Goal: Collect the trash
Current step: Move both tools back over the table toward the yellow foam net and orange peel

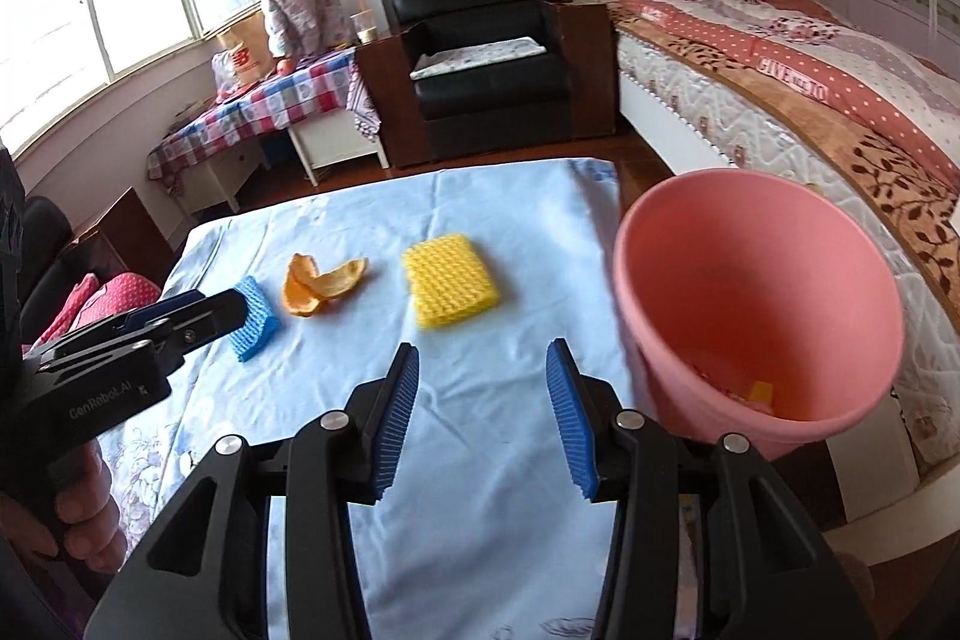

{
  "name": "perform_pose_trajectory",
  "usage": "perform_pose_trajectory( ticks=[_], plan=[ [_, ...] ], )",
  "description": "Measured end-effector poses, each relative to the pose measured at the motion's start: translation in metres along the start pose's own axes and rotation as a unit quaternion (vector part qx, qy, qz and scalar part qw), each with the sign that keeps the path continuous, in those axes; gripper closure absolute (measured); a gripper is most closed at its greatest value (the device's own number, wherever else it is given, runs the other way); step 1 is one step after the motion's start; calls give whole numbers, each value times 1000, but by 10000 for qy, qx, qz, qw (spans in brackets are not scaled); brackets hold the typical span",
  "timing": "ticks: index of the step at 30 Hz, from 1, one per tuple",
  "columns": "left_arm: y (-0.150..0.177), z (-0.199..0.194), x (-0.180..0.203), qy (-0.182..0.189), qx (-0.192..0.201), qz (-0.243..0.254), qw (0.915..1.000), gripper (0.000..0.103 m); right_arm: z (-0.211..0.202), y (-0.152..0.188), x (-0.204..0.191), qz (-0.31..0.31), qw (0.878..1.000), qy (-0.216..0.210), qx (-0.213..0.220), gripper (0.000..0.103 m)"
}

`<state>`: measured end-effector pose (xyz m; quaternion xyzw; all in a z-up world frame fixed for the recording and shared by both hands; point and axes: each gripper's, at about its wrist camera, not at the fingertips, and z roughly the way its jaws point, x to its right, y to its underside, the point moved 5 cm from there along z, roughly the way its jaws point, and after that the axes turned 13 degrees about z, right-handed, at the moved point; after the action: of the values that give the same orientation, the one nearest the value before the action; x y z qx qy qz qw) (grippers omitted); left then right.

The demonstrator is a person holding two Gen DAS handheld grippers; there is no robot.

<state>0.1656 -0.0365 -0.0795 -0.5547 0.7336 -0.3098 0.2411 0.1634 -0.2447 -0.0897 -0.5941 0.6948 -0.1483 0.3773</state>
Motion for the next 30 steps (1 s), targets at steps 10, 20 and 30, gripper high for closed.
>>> perform_pose_trajectory(
  ticks=[10, 20, 30],
  plan=[
    [19, 12, -59, -242, -198, -641, 9975, 54, 30, 0, -29, -309, 9993, -46, -180, 58],
    [-15, 42, -41, 43, -165, -573, 9982, 54, 68, -16, -35, -320, 9992, -41, -250, 58],
    [-23, 104, -31, -153, -539, -486, 9972, 68, 112, -24, -19, -284, 9981, 206, -509, 58]
  ],
)
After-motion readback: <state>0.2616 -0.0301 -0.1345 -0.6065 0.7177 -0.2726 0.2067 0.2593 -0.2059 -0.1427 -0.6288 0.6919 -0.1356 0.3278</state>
